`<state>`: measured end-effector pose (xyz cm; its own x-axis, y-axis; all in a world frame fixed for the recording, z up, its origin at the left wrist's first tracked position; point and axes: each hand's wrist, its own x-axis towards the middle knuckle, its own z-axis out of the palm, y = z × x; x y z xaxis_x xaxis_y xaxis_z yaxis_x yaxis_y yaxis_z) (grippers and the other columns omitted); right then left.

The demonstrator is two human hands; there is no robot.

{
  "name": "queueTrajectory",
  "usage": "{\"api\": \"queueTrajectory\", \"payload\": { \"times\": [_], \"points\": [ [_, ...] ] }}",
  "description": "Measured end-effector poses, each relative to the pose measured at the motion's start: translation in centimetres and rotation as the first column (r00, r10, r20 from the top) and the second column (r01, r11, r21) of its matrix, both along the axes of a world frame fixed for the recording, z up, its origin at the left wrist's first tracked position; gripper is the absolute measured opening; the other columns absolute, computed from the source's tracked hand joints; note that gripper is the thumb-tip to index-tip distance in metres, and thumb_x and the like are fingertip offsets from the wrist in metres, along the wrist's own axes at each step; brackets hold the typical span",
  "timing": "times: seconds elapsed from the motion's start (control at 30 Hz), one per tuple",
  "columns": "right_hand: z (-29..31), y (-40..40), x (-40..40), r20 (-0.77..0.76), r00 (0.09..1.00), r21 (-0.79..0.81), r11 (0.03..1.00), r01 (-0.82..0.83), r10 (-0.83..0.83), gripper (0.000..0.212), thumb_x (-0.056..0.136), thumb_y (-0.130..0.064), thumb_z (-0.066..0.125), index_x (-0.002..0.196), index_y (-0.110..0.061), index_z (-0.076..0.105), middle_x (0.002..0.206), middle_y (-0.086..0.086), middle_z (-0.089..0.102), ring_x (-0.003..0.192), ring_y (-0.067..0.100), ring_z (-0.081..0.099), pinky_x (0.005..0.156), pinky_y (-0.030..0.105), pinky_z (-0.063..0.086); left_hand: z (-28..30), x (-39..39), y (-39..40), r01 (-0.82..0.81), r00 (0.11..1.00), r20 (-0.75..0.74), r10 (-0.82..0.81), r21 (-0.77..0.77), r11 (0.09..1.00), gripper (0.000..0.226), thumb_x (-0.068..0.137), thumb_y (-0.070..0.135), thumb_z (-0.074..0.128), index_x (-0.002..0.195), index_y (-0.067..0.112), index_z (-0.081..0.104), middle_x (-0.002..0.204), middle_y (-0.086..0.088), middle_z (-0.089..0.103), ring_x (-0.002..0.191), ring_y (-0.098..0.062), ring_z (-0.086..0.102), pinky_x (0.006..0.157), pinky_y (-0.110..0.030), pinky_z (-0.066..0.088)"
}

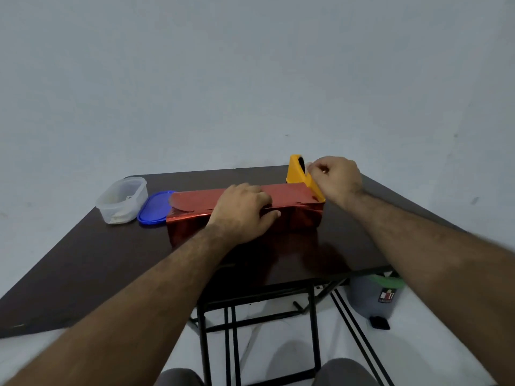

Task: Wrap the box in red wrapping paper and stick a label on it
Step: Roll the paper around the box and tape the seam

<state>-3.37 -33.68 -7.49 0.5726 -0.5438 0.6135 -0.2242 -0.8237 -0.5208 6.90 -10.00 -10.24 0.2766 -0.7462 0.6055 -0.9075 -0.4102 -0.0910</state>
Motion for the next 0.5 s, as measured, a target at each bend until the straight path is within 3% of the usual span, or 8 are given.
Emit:
{"api": "queueTrajectory", "payload": {
  "times": [0.1,0.17,0.27,0.37,0.5],
  "points": [
    [1.8,-2.9,1.7,-0.154,0.983,0.186,0.974,0.132,-0.104,0.031,0.1,-0.039,0.062,0.101,-0.015,0.081,0.111,0.0,0.078,0.108,0.025,0.069,0.092,0.038,0.058,-1.7,0.2,0.0,0.011,0.999,0.032,-0.008,-0.093,0.996,0.034,0.102,0.049,0.057,0.103,0.022,0.078,0.094,0.003,0.071,0.092,-0.024,0.064,0.084,-0.038,0.049],
    [2.6,-4.3,2.8,-0.274,0.954,0.328,0.92,0.216,-0.126,0.034,0.098,-0.039,0.066,0.104,-0.006,0.073,0.105,0.009,0.072,0.097,0.03,0.067,0.077,0.035,0.056,-3.0,0.4,-0.1,0.024,0.998,0.068,-0.012,-0.171,0.985,0.032,0.101,0.044,0.058,0.101,0.02,0.078,0.091,0.002,0.07,0.088,-0.025,0.064,0.081,-0.039,0.05],
    [3.0,-5.6,4.3,-0.377,0.924,0.548,0.788,0.28,-0.067,0.025,0.091,-0.036,0.071,0.097,-0.014,0.062,0.088,0.007,0.053,0.065,0.022,0.045,0.052,0.03,0.038,-4.1,0.5,-0.4,0.028,0.996,0.09,-0.005,-0.249,0.968,0.028,0.1,0.041,0.061,0.106,0.019,0.077,0.094,0.003,0.071,0.09,-0.024,0.065,0.083,-0.04,0.05],
    [3.2,-6.9,5.1,-0.424,0.904,0.609,0.72,0.332,-0.057,0.014,0.091,-0.029,0.07,0.089,-0.018,0.061,0.081,0.001,0.044,0.057,0.017,0.032,0.048,0.03,0.032,-4.5,0.5,-0.7,0.018,0.997,0.074,0.002,-0.267,0.963,0.028,0.098,0.042,0.062,0.108,0.019,0.076,0.097,0.004,0.071,0.093,-0.024,0.065,0.086,-0.042,0.052],
    [3.8,-7.0,5.6,-0.449,0.894,0.671,0.657,0.344,-0.01,0.026,0.093,-0.034,0.07,0.079,-0.02,0.054,0.072,-0.002,0.042,0.055,0.016,0.036,0.052,0.03,0.039,-4.6,0.5,-0.8,0.027,0.997,0.082,-0.004,-0.275,0.961,0.027,0.098,0.041,0.062,0.106,0.02,0.076,0.095,0.004,0.07,0.092,-0.023,0.064,0.086,-0.041,0.051]
  ]
}}
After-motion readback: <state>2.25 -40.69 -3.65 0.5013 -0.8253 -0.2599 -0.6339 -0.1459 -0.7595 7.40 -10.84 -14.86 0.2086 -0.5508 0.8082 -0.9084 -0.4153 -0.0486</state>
